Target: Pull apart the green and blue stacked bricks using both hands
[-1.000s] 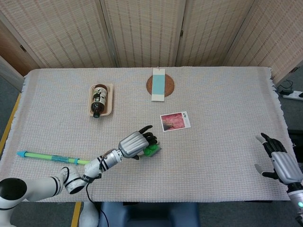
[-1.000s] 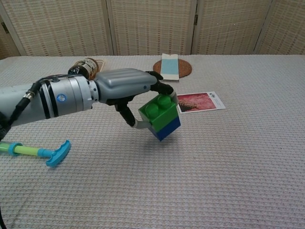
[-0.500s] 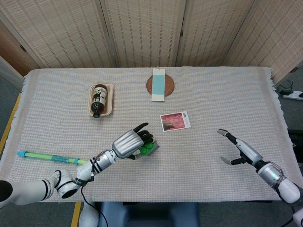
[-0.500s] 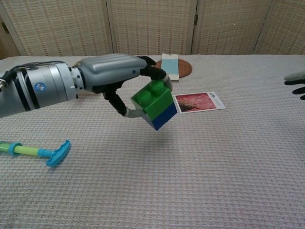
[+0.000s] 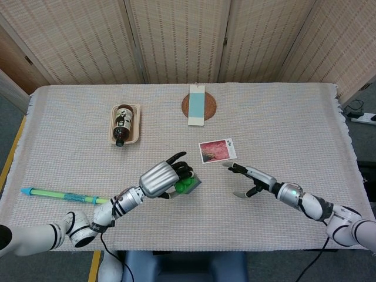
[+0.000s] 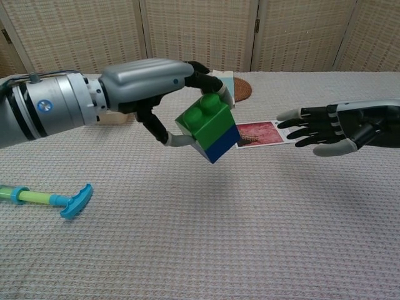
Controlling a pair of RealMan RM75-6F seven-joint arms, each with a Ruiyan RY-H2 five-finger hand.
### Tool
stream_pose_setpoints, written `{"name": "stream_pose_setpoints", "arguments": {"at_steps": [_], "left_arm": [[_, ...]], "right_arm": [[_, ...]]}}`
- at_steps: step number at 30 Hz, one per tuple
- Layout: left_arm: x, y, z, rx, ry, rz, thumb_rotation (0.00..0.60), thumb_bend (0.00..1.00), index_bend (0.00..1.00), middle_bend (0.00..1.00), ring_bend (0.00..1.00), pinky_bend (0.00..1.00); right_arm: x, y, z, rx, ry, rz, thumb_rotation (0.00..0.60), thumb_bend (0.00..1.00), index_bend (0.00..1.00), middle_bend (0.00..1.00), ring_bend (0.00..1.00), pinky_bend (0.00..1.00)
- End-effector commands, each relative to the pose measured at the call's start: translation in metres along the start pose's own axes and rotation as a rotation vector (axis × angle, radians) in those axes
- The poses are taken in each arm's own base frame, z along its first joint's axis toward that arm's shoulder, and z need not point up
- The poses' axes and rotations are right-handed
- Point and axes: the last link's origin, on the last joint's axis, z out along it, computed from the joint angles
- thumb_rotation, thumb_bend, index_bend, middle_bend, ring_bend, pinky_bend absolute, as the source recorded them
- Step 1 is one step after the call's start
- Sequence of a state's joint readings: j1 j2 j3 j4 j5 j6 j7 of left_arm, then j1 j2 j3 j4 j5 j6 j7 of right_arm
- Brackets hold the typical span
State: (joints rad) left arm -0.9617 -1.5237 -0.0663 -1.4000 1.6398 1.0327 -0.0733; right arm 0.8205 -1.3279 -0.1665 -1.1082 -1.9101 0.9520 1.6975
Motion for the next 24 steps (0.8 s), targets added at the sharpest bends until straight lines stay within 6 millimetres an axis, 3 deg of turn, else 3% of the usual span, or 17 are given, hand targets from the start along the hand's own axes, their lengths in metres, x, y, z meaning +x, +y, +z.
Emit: {"name": "stream_pose_setpoints", "arguments": {"at_steps": [1,24], "left_arm": [[0.000,0.002,-0.004,-0.015,-0.001,0.009,0.600,0.39,0.73,0.79,0.27,0.00],[-0.009,0.004,-0.003,-0.071,-0.009,0.016,0.600,0.39,0.73,0.79,0.27,0.00]], "right_arm": [[-0.001,-0.007,0.013,0.022,-0.036,0.004,0.600,0.41,0.00,0.00,0.00,0.00],[-0.015,-0.034,0.061,0.048,-0.188,0.000,0.600,0.41,0.00,0.00,0.00,0.00]]}}
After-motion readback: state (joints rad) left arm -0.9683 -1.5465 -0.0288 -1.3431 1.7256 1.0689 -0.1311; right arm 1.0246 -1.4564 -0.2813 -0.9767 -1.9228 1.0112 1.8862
